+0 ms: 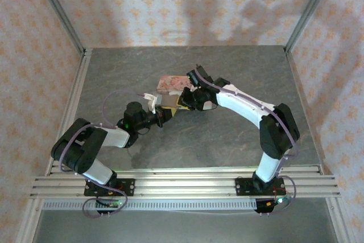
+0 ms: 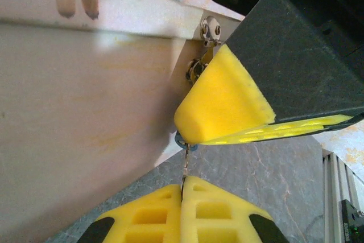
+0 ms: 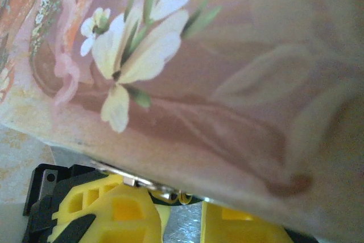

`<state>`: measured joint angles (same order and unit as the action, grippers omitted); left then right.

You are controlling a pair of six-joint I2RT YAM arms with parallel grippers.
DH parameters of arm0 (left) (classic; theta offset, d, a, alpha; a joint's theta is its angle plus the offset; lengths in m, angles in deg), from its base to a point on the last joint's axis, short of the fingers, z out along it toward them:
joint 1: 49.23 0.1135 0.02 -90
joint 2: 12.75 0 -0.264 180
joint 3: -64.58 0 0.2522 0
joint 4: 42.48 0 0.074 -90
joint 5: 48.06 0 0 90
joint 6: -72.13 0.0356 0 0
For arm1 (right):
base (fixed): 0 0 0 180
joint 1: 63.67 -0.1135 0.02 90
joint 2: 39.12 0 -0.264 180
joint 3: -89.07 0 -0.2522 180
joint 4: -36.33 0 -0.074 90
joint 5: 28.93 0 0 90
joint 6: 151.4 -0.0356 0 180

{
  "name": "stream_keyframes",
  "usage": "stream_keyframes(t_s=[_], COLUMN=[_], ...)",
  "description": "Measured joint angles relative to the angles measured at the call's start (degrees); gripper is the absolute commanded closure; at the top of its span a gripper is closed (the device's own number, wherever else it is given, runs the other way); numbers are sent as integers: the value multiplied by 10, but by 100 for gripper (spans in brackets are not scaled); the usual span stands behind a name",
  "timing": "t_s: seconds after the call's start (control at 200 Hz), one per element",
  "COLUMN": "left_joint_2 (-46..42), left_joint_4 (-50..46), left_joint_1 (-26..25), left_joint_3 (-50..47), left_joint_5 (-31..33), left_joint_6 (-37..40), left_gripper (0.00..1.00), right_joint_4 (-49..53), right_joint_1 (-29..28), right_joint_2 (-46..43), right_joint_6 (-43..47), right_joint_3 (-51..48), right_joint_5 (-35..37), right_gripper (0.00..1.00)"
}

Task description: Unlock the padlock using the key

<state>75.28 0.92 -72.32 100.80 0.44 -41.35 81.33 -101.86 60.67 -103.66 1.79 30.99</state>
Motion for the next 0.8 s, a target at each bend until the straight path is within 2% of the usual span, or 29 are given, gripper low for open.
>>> stream_keyframes(t_s=[0.801], left_joint_2=[-1], left_joint_4=[-2], left_joint_1=[-1], left_joint_3=[0], left_joint_5=[13], left_joint_6=[19], left_gripper=[100], right_joint_4=[-27], right_joint_1=[13], right_joint_2=[0], right_joint_6=[-38], right_joint_3=[-16], right_joint_5=[-38], right_gripper=[100])
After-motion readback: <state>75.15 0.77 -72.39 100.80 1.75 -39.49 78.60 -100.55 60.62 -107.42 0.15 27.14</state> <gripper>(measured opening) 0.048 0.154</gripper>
